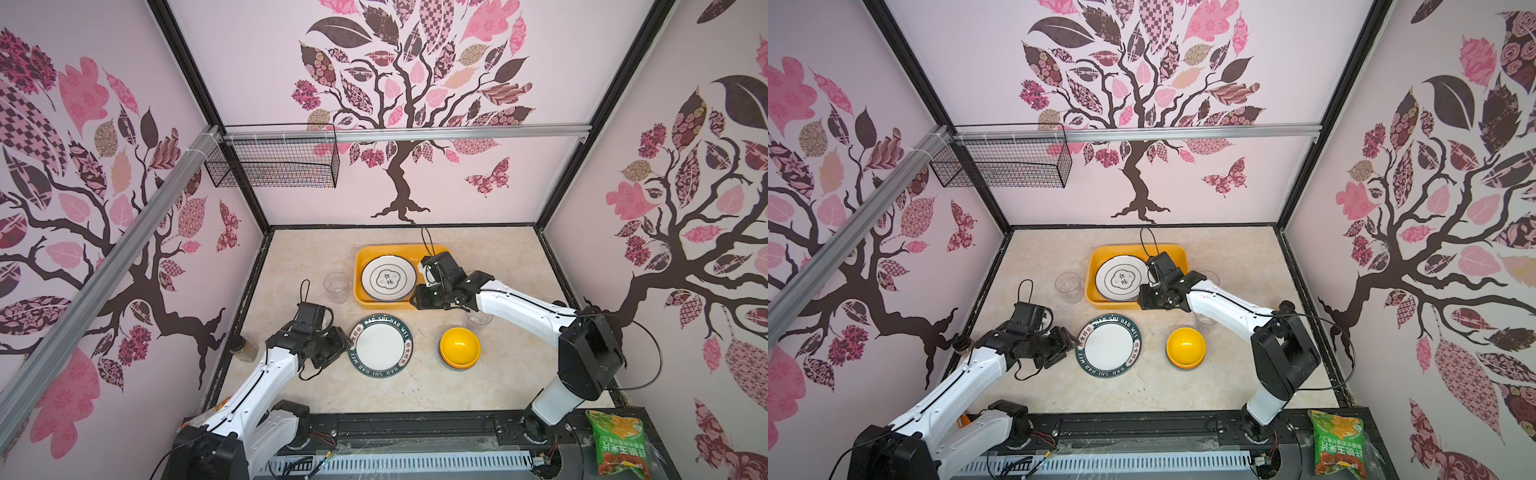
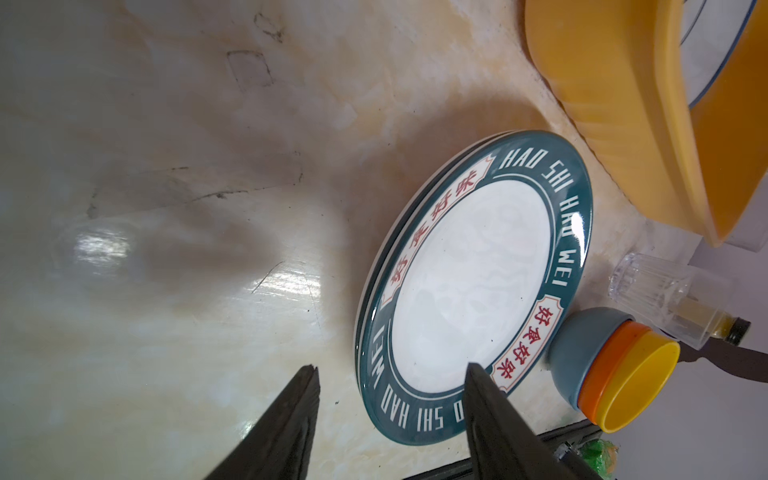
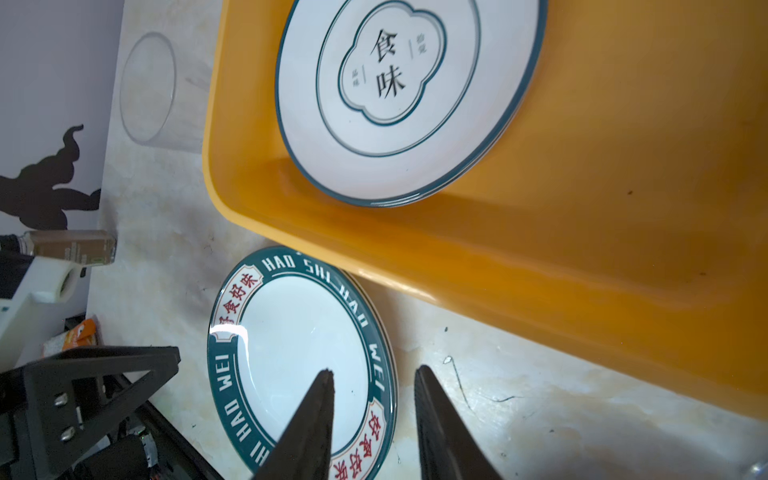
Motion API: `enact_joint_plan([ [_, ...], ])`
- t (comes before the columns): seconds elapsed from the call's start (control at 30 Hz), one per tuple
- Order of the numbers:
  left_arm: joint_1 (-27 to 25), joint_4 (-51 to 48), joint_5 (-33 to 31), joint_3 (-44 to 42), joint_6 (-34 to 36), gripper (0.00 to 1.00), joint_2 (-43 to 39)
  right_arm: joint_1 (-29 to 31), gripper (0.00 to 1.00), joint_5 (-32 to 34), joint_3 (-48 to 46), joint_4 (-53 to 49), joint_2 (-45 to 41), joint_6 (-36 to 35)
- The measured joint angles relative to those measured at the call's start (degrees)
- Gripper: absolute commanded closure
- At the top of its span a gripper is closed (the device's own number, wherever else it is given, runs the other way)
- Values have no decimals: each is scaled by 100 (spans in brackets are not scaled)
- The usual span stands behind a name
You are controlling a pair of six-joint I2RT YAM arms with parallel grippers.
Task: Place the mixed dishes into the plastic bin
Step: 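Raise the right gripper out of the bin toward the green-rimmed plates, then pinch the rim of the green HAO SHI HAO WEI plate with the right gripper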
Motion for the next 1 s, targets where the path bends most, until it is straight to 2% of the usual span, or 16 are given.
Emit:
enact_joint_plan([
  [0.27,-195,155,46,0,52,44,498,463,57,177,-26,-114,153,-17],
  [1.0,-203,391,90,0,129,51,826,765,51,267,-66,-109,927,-2],
])
